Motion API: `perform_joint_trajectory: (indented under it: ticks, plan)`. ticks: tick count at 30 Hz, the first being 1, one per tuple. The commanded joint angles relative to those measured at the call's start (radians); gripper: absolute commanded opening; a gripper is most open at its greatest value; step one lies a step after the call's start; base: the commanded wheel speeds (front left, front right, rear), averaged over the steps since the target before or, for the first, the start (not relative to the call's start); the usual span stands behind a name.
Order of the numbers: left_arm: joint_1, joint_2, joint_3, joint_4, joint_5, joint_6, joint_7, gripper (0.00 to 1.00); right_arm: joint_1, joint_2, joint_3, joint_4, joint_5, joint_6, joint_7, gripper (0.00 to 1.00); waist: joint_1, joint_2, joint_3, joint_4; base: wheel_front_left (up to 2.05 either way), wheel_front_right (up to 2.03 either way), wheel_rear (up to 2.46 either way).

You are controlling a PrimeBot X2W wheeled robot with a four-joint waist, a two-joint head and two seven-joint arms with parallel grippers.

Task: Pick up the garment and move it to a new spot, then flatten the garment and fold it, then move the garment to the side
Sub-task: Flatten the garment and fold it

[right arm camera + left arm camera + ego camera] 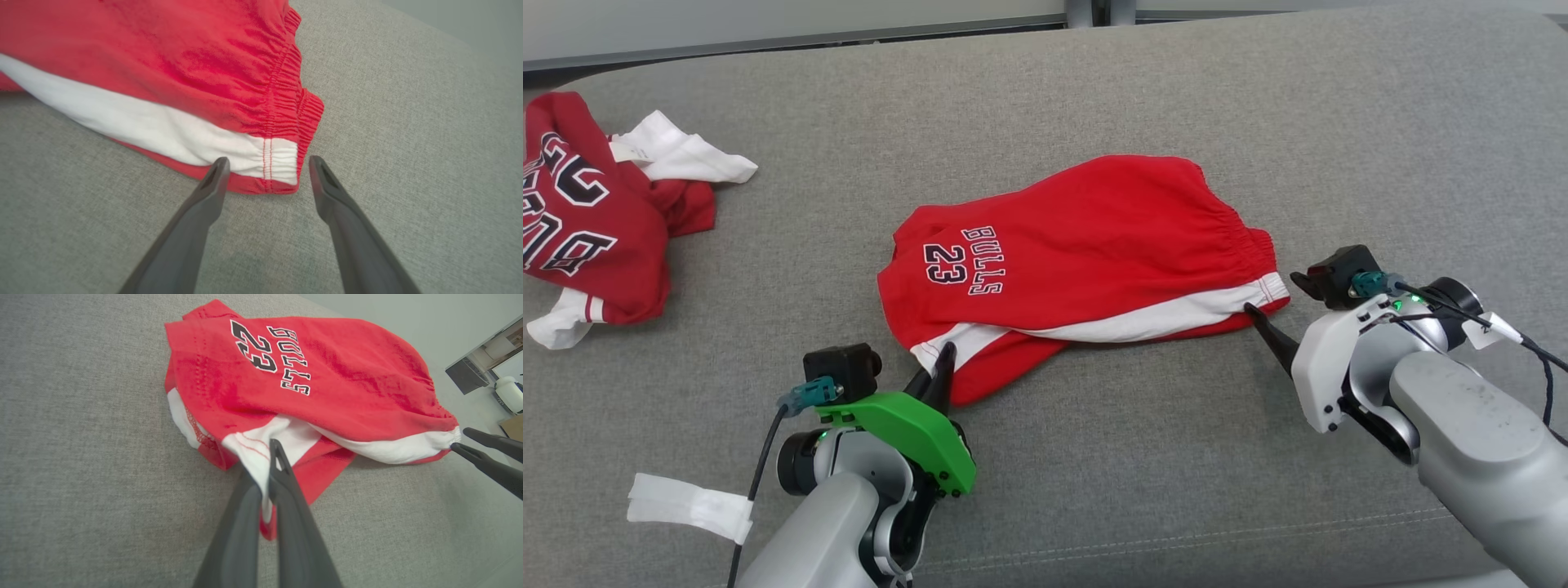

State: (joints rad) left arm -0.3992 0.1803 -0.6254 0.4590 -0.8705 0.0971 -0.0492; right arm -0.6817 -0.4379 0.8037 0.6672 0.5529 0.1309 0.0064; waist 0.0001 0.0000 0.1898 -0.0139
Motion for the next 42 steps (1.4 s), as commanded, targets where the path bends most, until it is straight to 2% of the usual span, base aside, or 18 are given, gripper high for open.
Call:
perform_joint_trajectory:
  ticks: [1,15,16,17,18,20,25,26,33,37,42]
  plan:
    - [-0.013,0.002,-0.002,-0.002,0.007,0.002,0.002,0.00,-0.029,-0.015,0.030,0.016,0.031,0.000,-0.001,1.00,-0.0001,0.0000,0.010,0.008,0.00,0.00,0.00]
    - [-0.029,0.002,-0.007,-0.003,0.005,0.003,0.002,0.00,-0.141,-0.047,0.274,0.051,0.223,0.000,-0.028,1.00,-0.0001,0.0000,0.038,0.020,0.00,0.00,0.00]
    - [-0.030,0.003,-0.007,-0.002,0.004,0.003,0.001,0.00,-0.147,-0.048,0.289,0.051,0.233,0.000,-0.035,0.90,-0.0001,0.0000,0.039,0.019,0.00,0.00,0.00]
    - [-0.031,0.004,-0.006,-0.002,0.003,0.003,0.000,0.00,-0.153,-0.049,0.305,0.052,0.244,0.000,-0.041,0.68,-0.0001,0.0000,0.039,0.019,0.00,0.00,0.00]
    - [-0.031,0.004,-0.006,-0.001,0.002,0.003,0.000,0.00,-0.160,-0.051,0.321,0.054,0.253,0.000,-0.048,0.51,-0.0001,0.0000,0.040,0.018,0.00,0.00,0.00]
    - [-0.032,0.006,-0.005,0.000,0.000,0.003,-0.001,0.00,-0.174,-0.054,0.349,0.058,0.269,0.000,-0.061,0.42,-0.0001,0.0000,0.041,0.017,0.00,0.00,0.00]
    - [-0.031,0.010,-0.004,0.002,-0.004,0.004,-0.002,0.00,-0.209,-0.055,0.410,0.068,0.289,0.000,-0.093,0.09,-0.0001,0.0000,0.040,0.009,0.00,0.00,0.00]
    - [-0.030,0.010,-0.004,0.001,-0.004,0.005,-0.002,0.00,-0.213,-0.053,0.419,0.070,0.292,0.000,-0.098,0.00,-0.0001,0.0000,0.039,0.007,0.00,0.00,0.00]
    - [-0.031,0.025,-0.006,-0.017,-0.003,0.000,0.003,0.00,-0.228,-0.053,0.453,0.046,0.338,0.000,-0.127,0.00,-0.0001,0.0000,0.027,-0.007,0.00,0.00,0.00]
    - [-0.044,0.057,-0.009,-0.053,-0.008,-0.019,0.033,0.00,-0.220,-0.062,0.439,0.006,0.451,0.000,-0.133,0.00,-0.0001,0.0000,0.009,-0.012,0.00,0.00,0.00]
    - [-0.072,0.130,0.004,-0.142,-0.020,-0.034,0.100,0.00,-0.237,-0.096,0.414,-0.059,0.586,0.000,-0.122,0.00,-0.0001,0.0000,-0.026,-0.014,0.00,0.00,0.00]
